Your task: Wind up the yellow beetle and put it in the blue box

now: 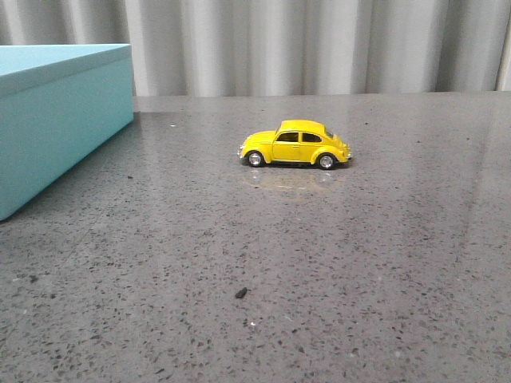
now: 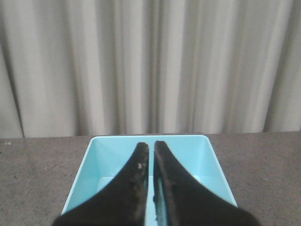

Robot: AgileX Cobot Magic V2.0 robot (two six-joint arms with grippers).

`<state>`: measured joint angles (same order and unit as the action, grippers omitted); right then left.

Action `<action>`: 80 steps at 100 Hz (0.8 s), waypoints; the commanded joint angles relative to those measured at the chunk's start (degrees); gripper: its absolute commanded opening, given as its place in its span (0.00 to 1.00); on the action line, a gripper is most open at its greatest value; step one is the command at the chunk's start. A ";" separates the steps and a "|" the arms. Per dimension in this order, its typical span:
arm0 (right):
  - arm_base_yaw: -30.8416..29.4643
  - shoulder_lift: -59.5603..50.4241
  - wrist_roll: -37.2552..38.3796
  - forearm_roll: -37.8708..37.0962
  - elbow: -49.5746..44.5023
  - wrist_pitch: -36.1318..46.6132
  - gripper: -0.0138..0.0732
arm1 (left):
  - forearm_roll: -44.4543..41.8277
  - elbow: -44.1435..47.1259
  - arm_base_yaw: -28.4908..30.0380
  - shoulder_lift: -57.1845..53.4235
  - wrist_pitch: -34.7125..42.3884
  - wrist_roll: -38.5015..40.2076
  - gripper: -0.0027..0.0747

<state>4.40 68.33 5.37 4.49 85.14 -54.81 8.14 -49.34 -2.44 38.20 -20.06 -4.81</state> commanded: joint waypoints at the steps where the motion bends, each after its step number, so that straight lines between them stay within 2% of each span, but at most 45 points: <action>1: 0.04 -3.82 -0.57 -1.87 1.83 5.33 0.09 | 0.21 -5.64 -2.76 4.46 2.27 -2.79 0.03; 12: 0.04 -6.10 -0.57 -2.68 1.09 5.09 0.09 | 0.21 -9.73 -6.61 10.48 0.17 -5.31 0.17; 27: 0.04 -10.47 -0.57 -4.49 -2.54 5.65 0.09 | 0.21 -14.45 -12.36 17.90 0.08 -6.37 0.51; 35: 0.04 -12.85 -0.57 -4.49 -5.53 6.87 0.09 | 0.21 -16.80 -14.73 21.48 0.08 -8.00 0.62; 61: 0.04 -21.97 -0.57 -4.80 -14.06 7.83 0.09 | 0.15 -25.57 -21.35 31.67 -3.24 -15.84 0.63; 80: 0.04 -26.85 -0.57 -4.80 -17.84 7.83 0.09 | 0.15 -31.13 -26.14 37.63 -6.63 -24.90 0.63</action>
<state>4.40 43.26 5.37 0.47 67.33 -51.61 7.99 -76.64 -26.37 74.91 -28.44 -25.41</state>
